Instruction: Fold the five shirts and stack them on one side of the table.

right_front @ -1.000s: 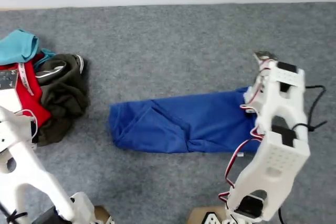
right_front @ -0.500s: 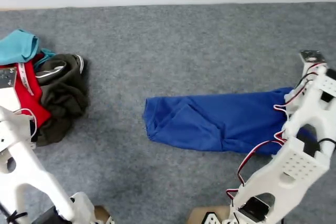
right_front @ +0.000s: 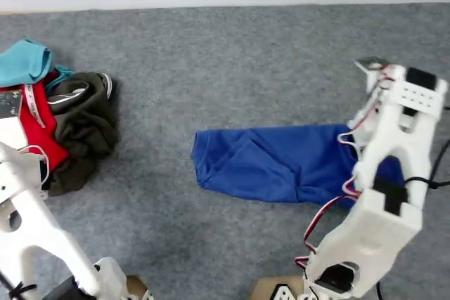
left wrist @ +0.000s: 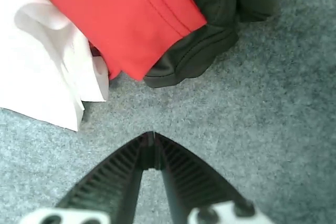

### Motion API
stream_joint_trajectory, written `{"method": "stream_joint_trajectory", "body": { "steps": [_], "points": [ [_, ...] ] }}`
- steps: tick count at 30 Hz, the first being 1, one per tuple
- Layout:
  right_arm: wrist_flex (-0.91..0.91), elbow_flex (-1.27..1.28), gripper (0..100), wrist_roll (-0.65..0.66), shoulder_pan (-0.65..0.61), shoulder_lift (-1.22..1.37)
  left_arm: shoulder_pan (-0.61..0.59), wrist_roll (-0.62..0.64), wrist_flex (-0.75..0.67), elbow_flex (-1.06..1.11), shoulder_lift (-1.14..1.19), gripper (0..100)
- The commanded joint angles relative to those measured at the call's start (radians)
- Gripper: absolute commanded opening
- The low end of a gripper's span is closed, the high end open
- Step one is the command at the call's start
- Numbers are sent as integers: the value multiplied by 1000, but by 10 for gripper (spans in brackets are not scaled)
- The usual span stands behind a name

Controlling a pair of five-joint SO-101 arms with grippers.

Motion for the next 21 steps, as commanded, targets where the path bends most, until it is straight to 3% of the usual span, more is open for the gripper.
{"method": "stream_joint_trajectory", "body": {
  "steps": [1, 12, 21],
  "points": [
    [62, -48, 10, -58, -117, -128, 5, -5, 3, -27, -28, 8],
    [47, -48, 10, -295, -509, -180, 5, -5, 3, -31, -34, 8],
    [-39, -48, 10, -299, -665, -90, 3, -5, 3, -31, -35, 8]
  ]
}}
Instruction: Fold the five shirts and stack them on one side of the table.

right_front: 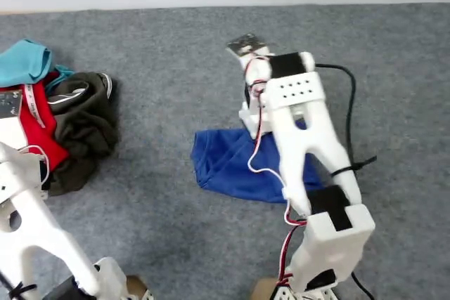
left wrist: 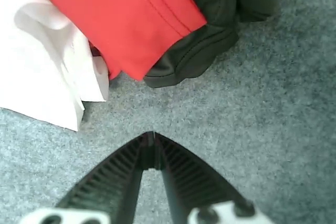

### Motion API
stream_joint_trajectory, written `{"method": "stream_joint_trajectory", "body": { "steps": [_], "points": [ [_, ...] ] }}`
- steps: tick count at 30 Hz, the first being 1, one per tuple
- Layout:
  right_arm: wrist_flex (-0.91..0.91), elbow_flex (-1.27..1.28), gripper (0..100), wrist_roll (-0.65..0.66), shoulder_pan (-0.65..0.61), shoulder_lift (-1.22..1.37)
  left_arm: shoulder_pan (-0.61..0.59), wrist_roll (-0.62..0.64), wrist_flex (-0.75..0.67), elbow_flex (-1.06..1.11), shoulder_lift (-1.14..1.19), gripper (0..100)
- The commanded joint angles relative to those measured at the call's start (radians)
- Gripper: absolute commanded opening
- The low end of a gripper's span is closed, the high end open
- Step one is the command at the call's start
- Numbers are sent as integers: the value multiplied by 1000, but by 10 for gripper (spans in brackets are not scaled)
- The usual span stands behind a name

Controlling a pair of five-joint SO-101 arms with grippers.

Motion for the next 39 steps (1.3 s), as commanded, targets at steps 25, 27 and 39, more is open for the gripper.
{"method": "stream_joint_trajectory", "body": {
  "steps": [25, 27, 39],
  "points": [
    [-151, -49, 25, 115, -243, 142, 3, 0, 3, -24, -35, 8],
    [-136, -49, 74, 161, -266, 137, 3, 0, 3, -24, -35, 8],
    [-2, -232, 246, 167, -297, 108, 3, 0, -18, 28, -35, 7]
  ]
}}
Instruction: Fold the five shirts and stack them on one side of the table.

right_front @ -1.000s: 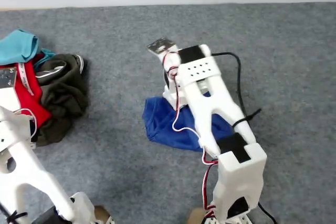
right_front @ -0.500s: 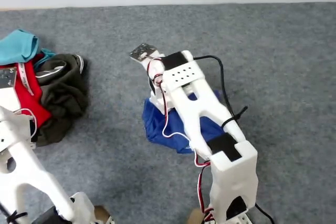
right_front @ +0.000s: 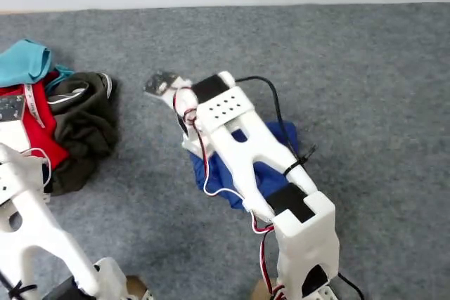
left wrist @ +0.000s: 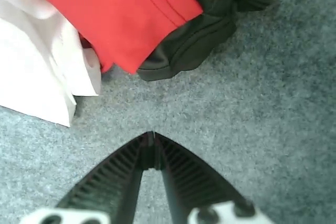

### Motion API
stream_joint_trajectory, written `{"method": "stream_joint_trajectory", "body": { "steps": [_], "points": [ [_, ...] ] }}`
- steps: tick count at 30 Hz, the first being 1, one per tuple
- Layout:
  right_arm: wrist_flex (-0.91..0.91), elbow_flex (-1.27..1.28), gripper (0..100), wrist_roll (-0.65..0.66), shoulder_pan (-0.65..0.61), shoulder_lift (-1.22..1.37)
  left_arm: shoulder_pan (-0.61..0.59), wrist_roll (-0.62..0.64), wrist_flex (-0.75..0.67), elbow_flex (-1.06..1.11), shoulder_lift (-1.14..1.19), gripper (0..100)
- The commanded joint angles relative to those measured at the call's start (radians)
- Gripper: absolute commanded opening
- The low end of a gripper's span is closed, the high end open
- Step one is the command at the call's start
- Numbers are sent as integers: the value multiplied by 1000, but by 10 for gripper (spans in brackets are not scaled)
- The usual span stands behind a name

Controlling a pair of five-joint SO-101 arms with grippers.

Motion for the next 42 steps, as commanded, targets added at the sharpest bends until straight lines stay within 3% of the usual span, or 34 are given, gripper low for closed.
{"method": "stream_joint_trajectory", "body": {
  "steps": [1, 6, 11, 16, 26, 37, 42],
  "points": [
    [54, -146, 246, 9, 25, -39, 3, 0, -20, -4, -35, 7],
    [122, -206, 223, 21, 136, -33, 3, 0, -20, -7, -35, 7],
    [194, -204, 5, 147, 248, 38, 3, 0, -26, -5, -35, 7],
    [194, -118, 11, 152, 295, 51, 3, 0, -34, -5, -35, 7],
    [193, 49, 10, 147, 240, 53, 3, 0, -34, -5, -35, 7],
    [193, 46, 10, 144, -25, 48, 3, -3, -34, -5, -35, 7],
    [193, 14, 10, 146, 7, 16, 0, -5, -34, -8, -35, 7]
  ]
}}
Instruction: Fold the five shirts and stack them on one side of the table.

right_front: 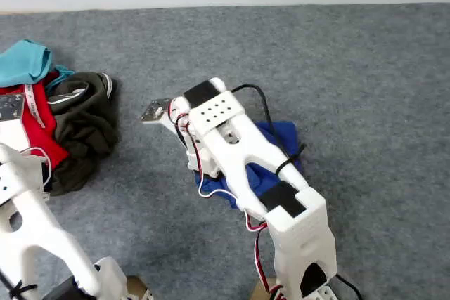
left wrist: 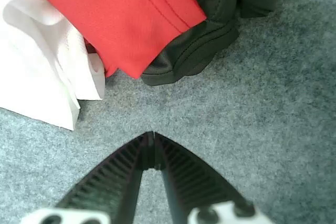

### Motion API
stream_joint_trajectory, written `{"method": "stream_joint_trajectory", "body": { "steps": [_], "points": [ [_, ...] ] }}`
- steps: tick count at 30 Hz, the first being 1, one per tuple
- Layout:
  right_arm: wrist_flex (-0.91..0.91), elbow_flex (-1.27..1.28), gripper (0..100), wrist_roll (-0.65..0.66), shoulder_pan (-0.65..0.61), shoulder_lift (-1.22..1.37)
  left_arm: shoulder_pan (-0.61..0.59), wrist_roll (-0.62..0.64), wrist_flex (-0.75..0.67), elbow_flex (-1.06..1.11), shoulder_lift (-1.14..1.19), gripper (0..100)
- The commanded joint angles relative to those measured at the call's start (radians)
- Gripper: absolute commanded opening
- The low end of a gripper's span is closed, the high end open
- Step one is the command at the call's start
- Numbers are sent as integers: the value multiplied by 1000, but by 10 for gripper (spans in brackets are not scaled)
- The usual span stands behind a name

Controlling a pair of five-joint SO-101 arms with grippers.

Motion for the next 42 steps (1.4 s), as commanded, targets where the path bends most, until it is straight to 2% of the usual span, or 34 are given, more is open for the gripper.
{"method": "stream_joint_trajectory", "body": {
  "steps": [1, 7, 15, 20, 26, 31, 42],
  "points": [
    [44, -40, 10, 2, 54, -50, 0, -5, -15, -8, -35, 7],
    [45, -8, 10, 5, 217, -56, 2, -5, -15, -10, -35, 7],
    [44, 106, 10, 3, 251, -58, 3, -5, -17, -10, -35, 7],
    [42, 103, 10, 0, 194, -51, 3, -5, -31, -8, -35, 7],
    [19, 101, 10, -43, 21, -51, 3, -5, -44, -5, -35, 7],
    [-13, 98, 10, -49, -76, -53, 3, -5, -43, -5, -35, 7],
    [39, -117, 10, -43, -94, -59, 3, -5, -43, -5, -35, 7]
  ]
}}
